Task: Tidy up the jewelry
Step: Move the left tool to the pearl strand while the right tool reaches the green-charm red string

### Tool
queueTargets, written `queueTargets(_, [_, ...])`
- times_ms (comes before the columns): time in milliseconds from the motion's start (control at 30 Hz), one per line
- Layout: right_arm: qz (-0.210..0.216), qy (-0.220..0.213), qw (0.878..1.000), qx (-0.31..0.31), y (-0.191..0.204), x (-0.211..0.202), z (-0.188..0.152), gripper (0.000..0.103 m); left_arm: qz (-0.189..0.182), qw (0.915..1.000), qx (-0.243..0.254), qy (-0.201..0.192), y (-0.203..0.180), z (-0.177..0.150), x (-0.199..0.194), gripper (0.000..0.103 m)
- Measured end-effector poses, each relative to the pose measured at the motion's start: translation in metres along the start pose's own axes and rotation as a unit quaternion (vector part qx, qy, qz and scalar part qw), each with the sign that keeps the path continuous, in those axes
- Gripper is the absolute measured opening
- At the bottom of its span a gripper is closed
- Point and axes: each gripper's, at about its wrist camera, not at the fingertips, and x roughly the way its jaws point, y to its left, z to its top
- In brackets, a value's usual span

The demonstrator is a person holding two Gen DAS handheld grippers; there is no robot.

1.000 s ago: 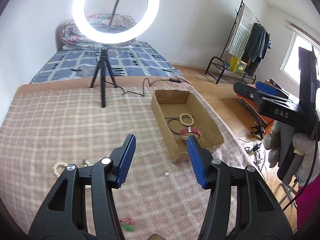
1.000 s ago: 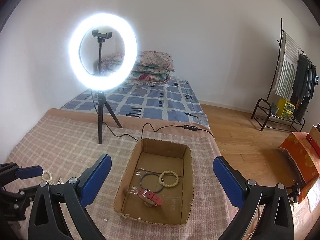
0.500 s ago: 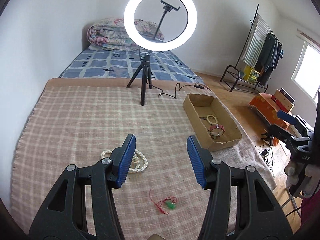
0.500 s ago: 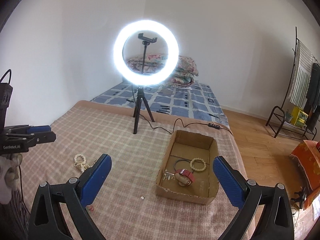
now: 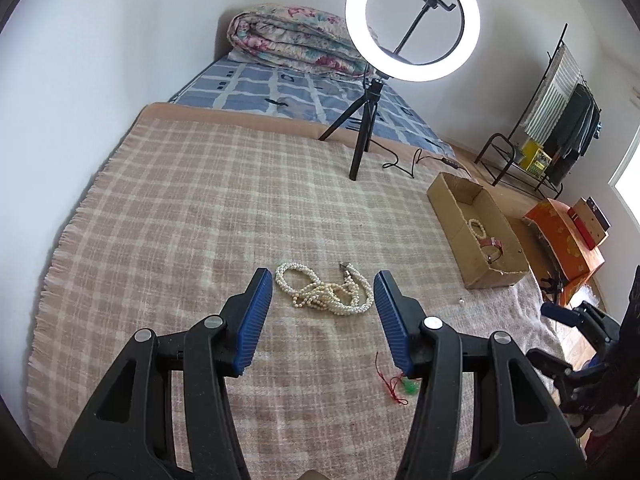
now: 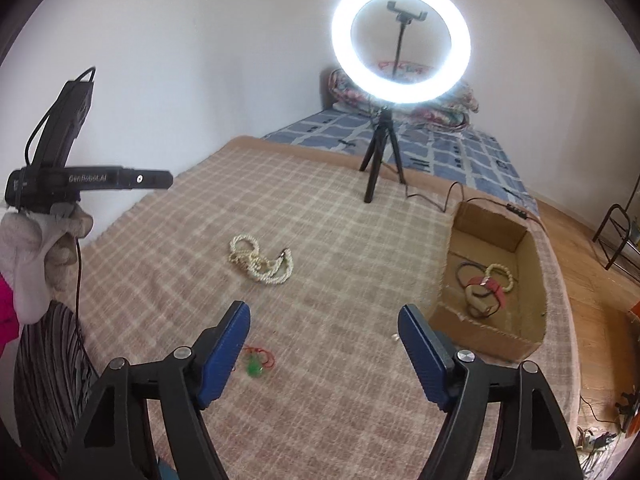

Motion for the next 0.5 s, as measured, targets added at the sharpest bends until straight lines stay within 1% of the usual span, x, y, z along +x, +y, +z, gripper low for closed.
queueTargets(100, [0.017,0.026,0.999,-0.013,0.012,0.022,-0.014,0.07,0.001,0.9999,-0.003,0.015,0.009,-0.004,0.013,0.054])
queueTargets(300, [0.047,0.066,0.997,-0.018,0.025,0.057,-0.032,0.069,-0.01,0.9986,-0.012,0.05,0.02,-0.014,0.044,0.054])
queueTargets(333, [0.048,0.072,0.996,-0.024,0.028,0.062,-0.035,0.069,-0.012,0.9982,-0.013,0.058,0.021,-0.017,0.051,0.053])
queueTargets(367, [0.048,0.076,0.995,-0.03,0.03,0.065,-0.037,0.068,-0.013,0.9977,-0.013,0.065,0.022,-0.019,0.057,0.048])
queueTargets(400, [0.049,0.08,0.995,-0.034,0.032,0.068,-0.039,0.067,-0.014,0.997,-0.014,0.075,0.022,-0.022,0.064,0.046])
queueTargets(500, [0.054,0.09,0.994,-0.043,0.035,0.077,-0.044,0.065,-0.015,0.995,-0.014,0.098,0.024,-0.03,0.084,0.046])
